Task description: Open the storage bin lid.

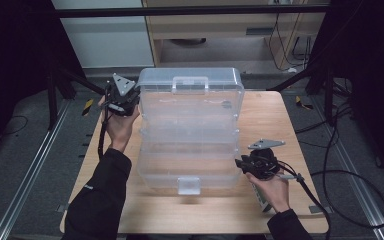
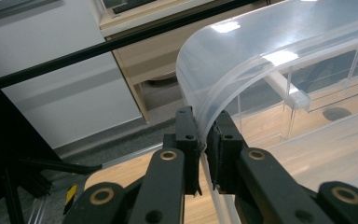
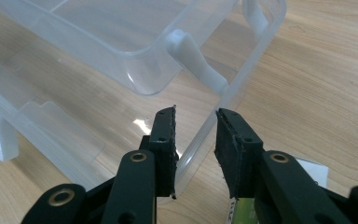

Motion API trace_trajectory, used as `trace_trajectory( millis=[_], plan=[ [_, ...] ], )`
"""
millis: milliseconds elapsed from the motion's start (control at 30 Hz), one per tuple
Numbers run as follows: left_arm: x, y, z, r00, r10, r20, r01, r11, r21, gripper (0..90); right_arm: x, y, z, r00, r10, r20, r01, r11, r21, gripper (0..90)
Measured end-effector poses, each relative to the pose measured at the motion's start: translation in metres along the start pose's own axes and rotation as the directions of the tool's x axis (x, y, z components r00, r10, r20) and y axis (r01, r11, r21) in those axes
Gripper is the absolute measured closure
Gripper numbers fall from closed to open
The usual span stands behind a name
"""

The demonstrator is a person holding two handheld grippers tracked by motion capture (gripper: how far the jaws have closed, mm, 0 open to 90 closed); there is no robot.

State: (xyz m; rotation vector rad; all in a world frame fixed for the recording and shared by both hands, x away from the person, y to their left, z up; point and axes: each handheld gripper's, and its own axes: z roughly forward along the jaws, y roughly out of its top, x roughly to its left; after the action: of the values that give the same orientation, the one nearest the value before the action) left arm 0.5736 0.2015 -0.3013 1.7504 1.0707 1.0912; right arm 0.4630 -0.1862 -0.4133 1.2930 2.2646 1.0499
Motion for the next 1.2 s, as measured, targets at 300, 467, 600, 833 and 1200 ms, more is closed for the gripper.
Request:
trace_trajectory(
  millis=[300,467,600,833,1200],
  plan=[
    [0.001,0.003,0.008,0.9999,0.011,-0.003,-0.011,0.9998,0.014,82.9,-0.002,0.001,0.000,1.0000,0.003,0.006,-0.003,1.000,0.002,69.4],
    [0.003,0.005,0.015,1.0000,0.007,0.000,-0.007,0.9998,0.017,82.9,-0.001,0.000,0.000,0.9999,-0.006,0.012,0.006,1.000,-0.002,69.6],
    [0.003,0.006,0.020,1.0000,0.007,-0.001,-0.007,0.9998,0.020,82.8,0.000,0.000,0.000,0.9999,-0.003,0.014,0.003,1.000,-0.004,69.8],
    [0.004,0.007,0.027,1.0000,-0.003,-0.004,0.003,0.9997,0.023,82.9,0.001,-0.001,0.000,0.9998,-0.003,0.020,0.003,1.000,-0.008,70.0],
    [0.005,0.009,0.037,1.0000,0.003,-0.007,-0.003,0.9995,0.031,82.7,0.001,-0.001,0.000,0.9998,-0.002,0.022,0.002,1.000,-0.008,70.0]
  ],
)
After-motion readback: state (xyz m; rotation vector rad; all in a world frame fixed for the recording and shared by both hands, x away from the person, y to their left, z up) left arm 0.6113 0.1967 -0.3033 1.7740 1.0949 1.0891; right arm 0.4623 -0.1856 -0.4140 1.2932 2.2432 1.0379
